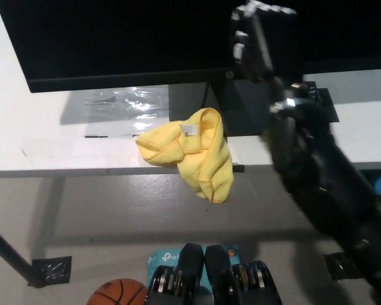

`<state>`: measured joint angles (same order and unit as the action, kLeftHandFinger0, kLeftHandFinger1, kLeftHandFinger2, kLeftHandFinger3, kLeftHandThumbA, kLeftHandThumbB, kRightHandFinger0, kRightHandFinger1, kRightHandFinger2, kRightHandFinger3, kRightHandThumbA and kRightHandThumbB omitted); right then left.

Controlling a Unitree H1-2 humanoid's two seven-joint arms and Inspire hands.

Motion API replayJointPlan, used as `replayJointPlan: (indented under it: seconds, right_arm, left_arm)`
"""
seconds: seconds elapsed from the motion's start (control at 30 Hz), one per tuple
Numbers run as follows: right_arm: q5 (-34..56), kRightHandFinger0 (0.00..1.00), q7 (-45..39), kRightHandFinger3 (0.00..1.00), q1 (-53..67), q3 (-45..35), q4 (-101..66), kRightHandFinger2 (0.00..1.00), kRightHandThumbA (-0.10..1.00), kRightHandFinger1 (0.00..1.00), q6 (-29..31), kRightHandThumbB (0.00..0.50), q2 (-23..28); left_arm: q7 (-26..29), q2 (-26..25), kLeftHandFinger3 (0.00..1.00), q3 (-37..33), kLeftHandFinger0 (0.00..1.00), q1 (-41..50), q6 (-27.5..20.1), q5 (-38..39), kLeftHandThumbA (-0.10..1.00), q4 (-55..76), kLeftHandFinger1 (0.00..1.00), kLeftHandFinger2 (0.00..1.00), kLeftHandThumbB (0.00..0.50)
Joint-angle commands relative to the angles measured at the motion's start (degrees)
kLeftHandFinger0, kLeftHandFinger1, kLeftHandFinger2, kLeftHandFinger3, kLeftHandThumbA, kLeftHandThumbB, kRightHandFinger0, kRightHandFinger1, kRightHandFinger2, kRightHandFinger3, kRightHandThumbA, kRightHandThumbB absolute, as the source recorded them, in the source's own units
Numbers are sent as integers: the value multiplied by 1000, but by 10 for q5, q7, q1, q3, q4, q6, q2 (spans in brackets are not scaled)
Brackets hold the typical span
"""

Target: The robot uses its right hand to pick up the cloth kept in the middle of the desk and use it to wipe the monitor in the middle of the desk by swiping its screen twice

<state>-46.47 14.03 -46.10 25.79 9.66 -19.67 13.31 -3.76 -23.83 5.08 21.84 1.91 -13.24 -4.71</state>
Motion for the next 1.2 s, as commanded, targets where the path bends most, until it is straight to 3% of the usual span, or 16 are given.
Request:
replayJointPlan:
  seconds: [0.0,0.07,0.17,0.3,0.37,0.47,0.63,0.7,0.8,0.87,0.9,0.93,1.0,1.03,1.07,1.17]
  right_arm:
    - [-4,0,-21,159,15,-24,-32,448,-100,65,26,60,36]
    - [-3,0,-14,155,21,-28,-28,440,-100,58,39,78,44]
    - [-11,0,-15,229,45,-39,-7,505,-100,105,36,26,76]
    - [5,0,2,350,70,-61,14,516,-100,113,53,79,93]
    - [7,0,5,318,82,-70,15,486,-100,99,61,88,96]
    - [13,0,10,123,122,-89,-7,473,-100,96,60,16,91]
    - [15,0,19,93,169,-102,-36,505,-100,100,84,35,79]
    - [10,0,21,148,186,-102,-43,526,-100,119,87,71,72]
    - [14,0,8,370,206,-96,-39,574,-100,179,90,13,58]
    - [18,0,1,505,213,-95,-40,387,-100,106,94,3,54]
    - [7,260,-49,883,220,-77,-49,615,-65,399,67,0,59]
    - [1,452,-71,1000,222,-71,-55,757,98,597,53,1,58]
    - [-16,571,-80,1000,229,-60,-60,842,357,711,44,71,56]
    - [-25,672,-91,1000,232,-55,-66,1000,463,881,34,94,57]
    - [-39,815,-106,1000,234,-45,-70,1000,618,1000,23,121,60]
    - [-47,915,-103,1000,237,-39,-74,1000,644,1000,22,156,57]
  left_arm:
    - [14,-4,911,7,506,8,-20,-2,248,-1,530,680,1]
    - [15,-4,900,11,500,7,-28,3,245,-9,526,673,1]
    - [12,-4,897,11,509,11,-23,2,276,2,529,681,3]
    - [13,-3,915,11,501,10,-24,3,275,-4,531,696,0]
    - [11,-1,916,12,509,11,-16,4,275,0,538,698,0]
    - [12,2,904,11,492,10,-20,6,262,-2,524,685,0]
    - [15,4,912,11,498,7,-33,4,264,-22,523,677,5]
    - [12,4,913,12,514,10,-34,6,268,-14,537,693,0]
    - [13,4,919,13,526,12,-37,5,274,-18,540,691,0]
    - [12,3,925,12,533,12,-33,3,274,-14,544,696,0]
    - [10,3,924,13,534,13,-38,6,275,-15,544,698,0]
    - [9,3,923,14,535,15,-34,8,275,-7,544,700,0]
    - [8,4,921,15,542,16,-34,9,271,-7,550,704,0]
    - [7,4,914,15,535,14,-36,10,271,-7,547,698,0]
    - [7,5,911,16,536,14,-35,11,272,-8,548,698,0]
    - [5,4,910,17,536,13,-28,12,272,-1,549,703,0]
